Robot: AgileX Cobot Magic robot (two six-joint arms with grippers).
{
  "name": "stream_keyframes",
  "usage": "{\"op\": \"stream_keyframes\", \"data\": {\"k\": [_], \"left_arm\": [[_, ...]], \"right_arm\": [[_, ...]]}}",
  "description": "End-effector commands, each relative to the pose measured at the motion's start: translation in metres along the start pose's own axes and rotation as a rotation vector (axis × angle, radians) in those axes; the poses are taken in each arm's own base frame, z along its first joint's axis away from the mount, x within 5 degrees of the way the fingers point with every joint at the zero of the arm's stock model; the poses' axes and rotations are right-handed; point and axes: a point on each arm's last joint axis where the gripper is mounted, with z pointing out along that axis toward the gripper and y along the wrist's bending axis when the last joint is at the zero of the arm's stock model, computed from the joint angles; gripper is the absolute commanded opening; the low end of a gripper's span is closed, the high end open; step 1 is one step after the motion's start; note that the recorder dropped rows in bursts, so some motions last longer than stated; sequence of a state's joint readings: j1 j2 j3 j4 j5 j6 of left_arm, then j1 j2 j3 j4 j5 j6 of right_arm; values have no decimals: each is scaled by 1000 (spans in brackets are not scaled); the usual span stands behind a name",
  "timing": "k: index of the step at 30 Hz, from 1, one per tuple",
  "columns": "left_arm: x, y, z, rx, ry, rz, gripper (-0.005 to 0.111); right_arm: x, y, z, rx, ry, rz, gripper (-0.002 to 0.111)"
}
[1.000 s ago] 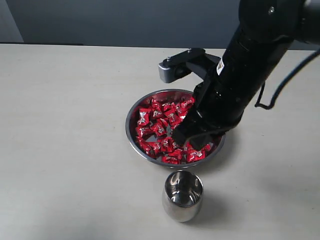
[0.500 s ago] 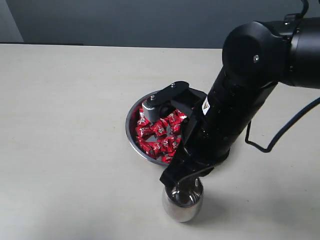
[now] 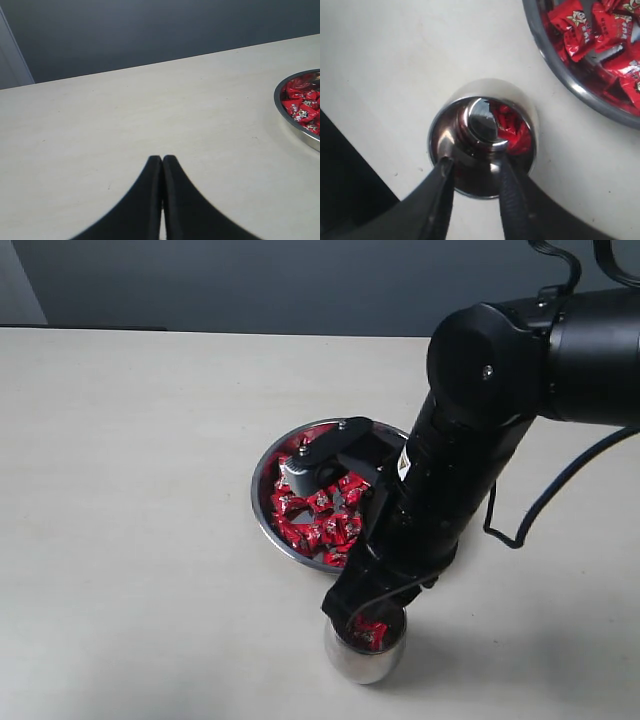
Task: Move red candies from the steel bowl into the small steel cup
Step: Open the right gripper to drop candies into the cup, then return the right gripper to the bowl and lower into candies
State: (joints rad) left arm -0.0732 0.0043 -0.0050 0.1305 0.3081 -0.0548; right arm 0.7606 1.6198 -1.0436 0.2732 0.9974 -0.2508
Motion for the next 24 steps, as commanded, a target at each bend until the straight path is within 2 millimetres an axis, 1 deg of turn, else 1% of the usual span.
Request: {"op": "stream_keyframes", "data": {"k": [1,4,7,12,16,20,21,22,23,24], "left_arm": [[1,0,0,-3,-6,-4,0],[1,0,0,-3,-6,-4,0],[1,0,0,-3,-6,-4,0],[1,0,0,-3,-6,-4,0],[1,0,0,-3,-6,-4,0],[1,0,0,-3,-6,-4,0],[1,0,0,-3,-6,-4,0],[1,0,0,-3,-6,-4,0],[1,0,0,-3,-6,-4,0],[1,0,0,-3,-6,-4,0]], "right_arm": [[-4,-5,-4,55,-62,-19,28],[-9,-9,-13,116,-120,1,28],[-15,-8,-21,129,-153,-5,28],[-25,-15,-24,207,-235,-10,28],[-31,-29,-13,320,-226,23,28],[-34,-46,6,374,-169,51,28],[-35,-57,16,374,-149,83,28],[-35,-64,20,375,-142,99,28],[-35,-75,25,376,-134,129,28],[-34,-82,28,374,-128,154,28]]}}
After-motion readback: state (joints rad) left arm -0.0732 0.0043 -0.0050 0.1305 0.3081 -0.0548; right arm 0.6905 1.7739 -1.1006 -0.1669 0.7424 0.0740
